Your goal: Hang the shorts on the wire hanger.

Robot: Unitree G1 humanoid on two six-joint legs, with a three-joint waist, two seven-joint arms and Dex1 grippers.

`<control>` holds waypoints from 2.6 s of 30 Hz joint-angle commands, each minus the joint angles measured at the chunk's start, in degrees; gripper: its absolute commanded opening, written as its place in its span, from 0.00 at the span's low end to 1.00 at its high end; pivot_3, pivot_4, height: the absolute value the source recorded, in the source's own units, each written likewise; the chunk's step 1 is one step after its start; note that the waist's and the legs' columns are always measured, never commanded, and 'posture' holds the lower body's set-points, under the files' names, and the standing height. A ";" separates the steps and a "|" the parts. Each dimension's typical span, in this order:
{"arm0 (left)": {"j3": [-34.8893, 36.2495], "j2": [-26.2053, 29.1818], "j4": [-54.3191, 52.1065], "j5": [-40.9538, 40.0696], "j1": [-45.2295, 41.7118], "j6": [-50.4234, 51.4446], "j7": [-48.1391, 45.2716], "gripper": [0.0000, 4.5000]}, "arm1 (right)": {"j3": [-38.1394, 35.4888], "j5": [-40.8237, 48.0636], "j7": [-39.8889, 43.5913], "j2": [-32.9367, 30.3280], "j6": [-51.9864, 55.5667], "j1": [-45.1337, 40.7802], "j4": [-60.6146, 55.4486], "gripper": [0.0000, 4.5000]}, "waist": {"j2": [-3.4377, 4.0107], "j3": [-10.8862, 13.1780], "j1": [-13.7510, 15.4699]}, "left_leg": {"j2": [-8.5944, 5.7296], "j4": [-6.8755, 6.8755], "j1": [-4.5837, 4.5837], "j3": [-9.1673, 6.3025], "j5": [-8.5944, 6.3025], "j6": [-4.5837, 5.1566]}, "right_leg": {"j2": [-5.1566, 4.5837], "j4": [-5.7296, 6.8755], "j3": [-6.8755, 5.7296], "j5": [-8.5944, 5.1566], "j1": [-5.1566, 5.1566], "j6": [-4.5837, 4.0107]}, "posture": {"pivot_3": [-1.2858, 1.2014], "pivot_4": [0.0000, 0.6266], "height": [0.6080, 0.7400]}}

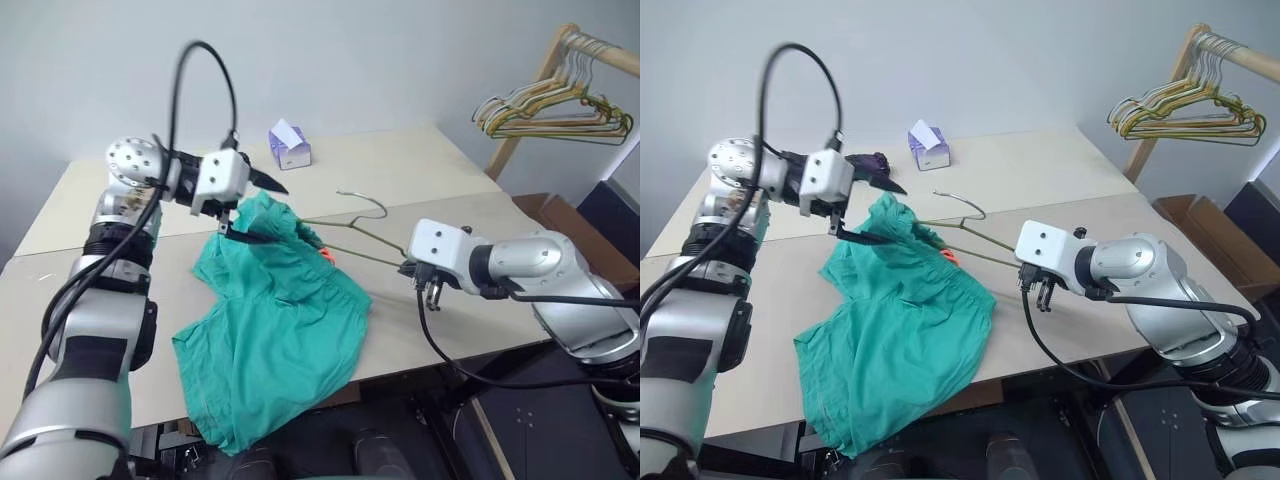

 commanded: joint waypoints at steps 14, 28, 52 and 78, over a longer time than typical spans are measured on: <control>-2.70 -2.79 13.76 10.86 -7.24 -13.42 0.75 0.38 | -2.39 3.13 1.78 1.65 2.42 -3.59 -2.98 0.00 | 0.00 0.00 -1.60 | -0.01 0.00 -0.05 -0.04 0.00 0.00 | -0.03 0.04 0.00 -0.02 -0.06 0.04 | 0.43 0.00 1.00; -2.07 -0.45 6.23 -1.75 -2.39 -0.34 -0.29 0.00 | -6.19 5.82 3.21 0.69 -1.95 -3.60 0.97 0.39 | 0.00 0.00 -1.62 | -0.02 0.02 -0.03 -0.12 0.00 0.01 | -0.05 0.19 -0.02 -0.04 -0.07 0.08 | 0.45 0.00 1.00; -1.01 5.18 -10.26 -11.72 8.20 13.16 -0.29 0.00 | -29.17 29.20 -19.03 31.42 15.70 23.78 -3.12 0.99 | -0.03 -0.03 0.76 | -0.05 0.06 0.08 -0.19 0.00 0.01 | -0.06 0.42 0.11 -0.07 -0.05 0.11 | 0.46 0.02 1.00; -2.38 6.81 -9.45 -9.35 10.66 12.98 -0.29 0.00 | -29.61 31.91 -25.88 32.43 16.28 20.62 5.31 0.01 | -0.03 -0.03 0.44 | -0.15 0.11 0.07 -0.71 -0.01 0.02 | -0.10 0.42 0.05 -0.08 -0.03 0.12 | 0.46 0.04 1.00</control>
